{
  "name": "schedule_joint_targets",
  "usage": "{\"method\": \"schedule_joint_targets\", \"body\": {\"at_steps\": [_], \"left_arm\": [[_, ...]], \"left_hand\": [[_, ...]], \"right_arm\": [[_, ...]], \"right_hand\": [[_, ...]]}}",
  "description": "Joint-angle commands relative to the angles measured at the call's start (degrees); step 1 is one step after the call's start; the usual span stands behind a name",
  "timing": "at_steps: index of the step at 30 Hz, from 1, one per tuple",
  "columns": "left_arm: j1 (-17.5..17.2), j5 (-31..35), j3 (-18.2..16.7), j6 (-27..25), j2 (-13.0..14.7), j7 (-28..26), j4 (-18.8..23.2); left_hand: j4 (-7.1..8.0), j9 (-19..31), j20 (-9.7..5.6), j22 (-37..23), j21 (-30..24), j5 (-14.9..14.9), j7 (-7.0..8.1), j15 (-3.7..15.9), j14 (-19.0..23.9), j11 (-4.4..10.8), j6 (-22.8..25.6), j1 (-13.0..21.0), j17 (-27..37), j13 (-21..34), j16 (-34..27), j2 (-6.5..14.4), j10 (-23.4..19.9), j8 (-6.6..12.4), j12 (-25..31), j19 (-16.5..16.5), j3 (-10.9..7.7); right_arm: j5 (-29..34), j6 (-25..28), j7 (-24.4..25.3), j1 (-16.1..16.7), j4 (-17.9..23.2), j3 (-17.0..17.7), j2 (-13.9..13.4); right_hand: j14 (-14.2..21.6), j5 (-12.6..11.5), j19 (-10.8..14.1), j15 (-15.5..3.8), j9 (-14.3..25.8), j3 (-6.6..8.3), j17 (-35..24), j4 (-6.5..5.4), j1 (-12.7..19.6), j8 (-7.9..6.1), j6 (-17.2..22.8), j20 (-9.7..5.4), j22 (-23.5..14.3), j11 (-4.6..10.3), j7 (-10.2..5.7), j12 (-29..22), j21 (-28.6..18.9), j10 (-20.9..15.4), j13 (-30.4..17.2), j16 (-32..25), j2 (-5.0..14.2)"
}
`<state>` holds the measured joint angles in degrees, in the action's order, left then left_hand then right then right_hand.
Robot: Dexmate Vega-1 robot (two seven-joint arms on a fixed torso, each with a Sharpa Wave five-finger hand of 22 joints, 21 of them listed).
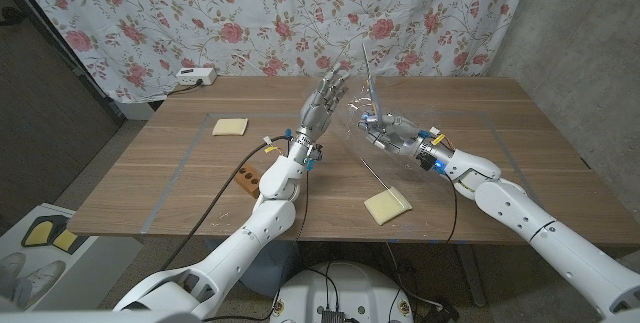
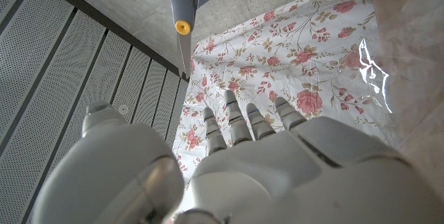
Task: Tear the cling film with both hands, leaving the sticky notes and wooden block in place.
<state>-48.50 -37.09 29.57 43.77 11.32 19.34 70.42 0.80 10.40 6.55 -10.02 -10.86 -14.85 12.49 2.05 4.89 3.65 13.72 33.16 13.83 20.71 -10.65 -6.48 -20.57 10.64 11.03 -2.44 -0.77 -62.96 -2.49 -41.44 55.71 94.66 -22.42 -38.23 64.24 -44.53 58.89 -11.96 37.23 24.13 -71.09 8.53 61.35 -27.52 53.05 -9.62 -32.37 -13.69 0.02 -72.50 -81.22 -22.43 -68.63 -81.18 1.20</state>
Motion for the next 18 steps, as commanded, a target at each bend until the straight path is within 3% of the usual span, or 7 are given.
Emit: {"method": "schedule_joint_targets", "body": {"at_steps": [1,9,18], "left_arm": [[-1.84,0.67,-0.61,0.68,2.22,-2.55,3.47],[-2.33,0.45,-0.94,0.96,3.23,-2.89,4.91],[-3.87,1.94,-2.63,0.61,6.29,-5.54,8.92]], "left_hand": [[0.07,0.1,-0.07,-0.19,-0.12,-0.32,0.05,0.34,-0.16,0.61,0.45,0.17,-0.07,-0.09,0.0,0.79,0.02,0.34,0.4,-0.08,0.14],[0.0,0.1,-0.13,-0.18,-0.19,-0.54,0.08,0.6,-0.12,1.07,0.42,0.47,-0.25,-0.28,-0.15,1.01,-0.2,0.3,0.64,-0.19,0.13],[-0.07,0.09,-0.32,-0.17,-0.22,-0.76,0.1,0.62,-0.19,1.17,0.33,0.85,-0.46,-0.49,-0.23,1.33,-0.25,0.25,0.8,-0.2,0.08]], "right_arm": [[-1.2,2.05,-0.05,-0.22,-0.03,0.48,0.45],[-2.01,3.0,0.33,-0.12,0.43,1.02,0.54],[-3.82,4.8,0.18,0.11,1.02,1.65,0.48]], "right_hand": [[-0.58,-0.18,-0.05,-0.15,0.05,0.83,-0.01,0.15,-0.33,-0.44,-0.05,-2.86,-0.08,22.62,0.23,-0.16,-1.19,-30.74,-0.63,-0.83,0.22],[-0.75,-0.1,-0.47,-0.14,0.08,1.25,0.02,0.12,-0.65,-0.52,-0.2,-2.86,0.83,22.84,0.24,-0.11,-1.09,-30.56,-0.64,-1.23,0.23],[-0.96,0.06,-0.62,-0.13,0.01,1.75,0.03,0.12,-1.07,-0.64,-0.22,-2.87,2.29,22.66,0.16,0.97,-1.02,-30.86,0.84,-1.75,0.21]]}}
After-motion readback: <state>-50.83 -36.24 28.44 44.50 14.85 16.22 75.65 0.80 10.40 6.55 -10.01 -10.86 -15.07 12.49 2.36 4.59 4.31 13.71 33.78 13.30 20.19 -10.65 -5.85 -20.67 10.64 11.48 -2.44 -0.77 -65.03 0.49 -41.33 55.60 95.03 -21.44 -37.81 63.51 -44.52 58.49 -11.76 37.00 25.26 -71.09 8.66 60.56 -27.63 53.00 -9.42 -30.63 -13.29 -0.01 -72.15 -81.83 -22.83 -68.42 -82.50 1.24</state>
